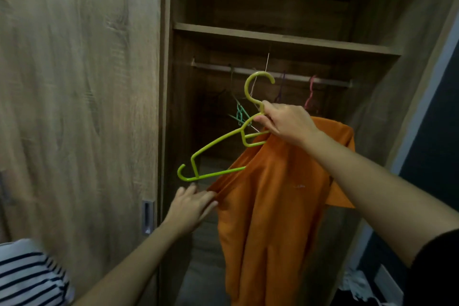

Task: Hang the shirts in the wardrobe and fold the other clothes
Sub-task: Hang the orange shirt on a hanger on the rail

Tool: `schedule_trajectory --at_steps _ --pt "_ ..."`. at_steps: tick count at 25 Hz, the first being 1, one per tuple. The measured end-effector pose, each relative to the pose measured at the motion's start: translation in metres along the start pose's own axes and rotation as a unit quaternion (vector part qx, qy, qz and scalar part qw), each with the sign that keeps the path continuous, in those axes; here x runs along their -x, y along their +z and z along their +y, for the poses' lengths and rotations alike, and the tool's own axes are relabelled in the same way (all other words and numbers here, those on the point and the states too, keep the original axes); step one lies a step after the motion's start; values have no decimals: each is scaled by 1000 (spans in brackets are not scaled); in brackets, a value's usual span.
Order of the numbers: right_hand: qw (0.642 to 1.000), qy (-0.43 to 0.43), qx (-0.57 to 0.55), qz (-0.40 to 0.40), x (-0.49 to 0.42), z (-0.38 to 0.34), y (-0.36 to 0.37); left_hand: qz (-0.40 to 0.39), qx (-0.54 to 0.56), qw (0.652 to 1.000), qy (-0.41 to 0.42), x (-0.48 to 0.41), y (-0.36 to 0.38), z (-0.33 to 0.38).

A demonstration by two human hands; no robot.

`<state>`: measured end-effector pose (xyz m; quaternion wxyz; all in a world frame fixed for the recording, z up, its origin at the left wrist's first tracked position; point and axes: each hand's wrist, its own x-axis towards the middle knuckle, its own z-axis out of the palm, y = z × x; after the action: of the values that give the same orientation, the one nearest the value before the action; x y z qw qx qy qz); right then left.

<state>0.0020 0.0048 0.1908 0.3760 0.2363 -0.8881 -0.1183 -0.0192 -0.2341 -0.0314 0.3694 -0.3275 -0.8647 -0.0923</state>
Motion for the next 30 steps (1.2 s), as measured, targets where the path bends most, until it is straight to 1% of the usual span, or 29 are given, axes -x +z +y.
schedule_trajectory --at_steps 3,5,6,7,8,9,10,11,12,13,15,17,19,22,23,26,28,30 --pt "1000 -14 25 -12 20 19 4 -49 83 995 2 7 -8 -49" --pt "998 -29 47 -19 34 23 15 -97 104 990 20 -3 -28 -65" --pt "998 -32 49 -14 39 20 20 -100 121 987 30 -13 -37 -66" --pt "999 -28 43 -11 40 15 26 -90 133 986 46 -26 -49 -60" --pt "999 -14 27 -13 39 10 31 -63 127 988 65 -42 -60 -52" --pt "1000 7 6 -19 37 4 35 -24 129 990 50 -58 -68 -42" --pt "999 32 -12 -18 36 -1 37 -1 152 988 28 -69 -72 -32" --pt "998 59 -26 -10 35 -3 39 8 162 987 -2 -76 -75 -26" --pt "995 88 -39 0 36 -4 39 13 135 991 -2 -82 -73 -23" --pt "992 113 -51 11 37 -4 39 -11 134 991 -15 -85 -73 -21" --pt "989 130 -64 22 39 -6 39 -77 190 978 -46 -89 -77 -20" --pt "988 133 -72 17 41 -11 43 -96 241 963 -67 -97 -80 -18" --pt "984 150 -89 18 44 -15 48 -99 266 955 -86 -103 -83 -17" --pt "981 161 -108 17 43 -26 51 -122 240 962 -53 -108 -91 -13" --pt "981 153 -115 11 42 -31 50 -123 234 963 -46 -109 -92 -13" --pt "975 146 -168 -23 41 -32 49 -79 229 970 -26 -105 -97 -20" --pt "962 179 -196 -57 51 -16 51 -48 229 971 -45 -99 -105 -35" --pt "947 217 -221 -86 63 -1 50 -36 237 969 -64 -92 -112 -51"
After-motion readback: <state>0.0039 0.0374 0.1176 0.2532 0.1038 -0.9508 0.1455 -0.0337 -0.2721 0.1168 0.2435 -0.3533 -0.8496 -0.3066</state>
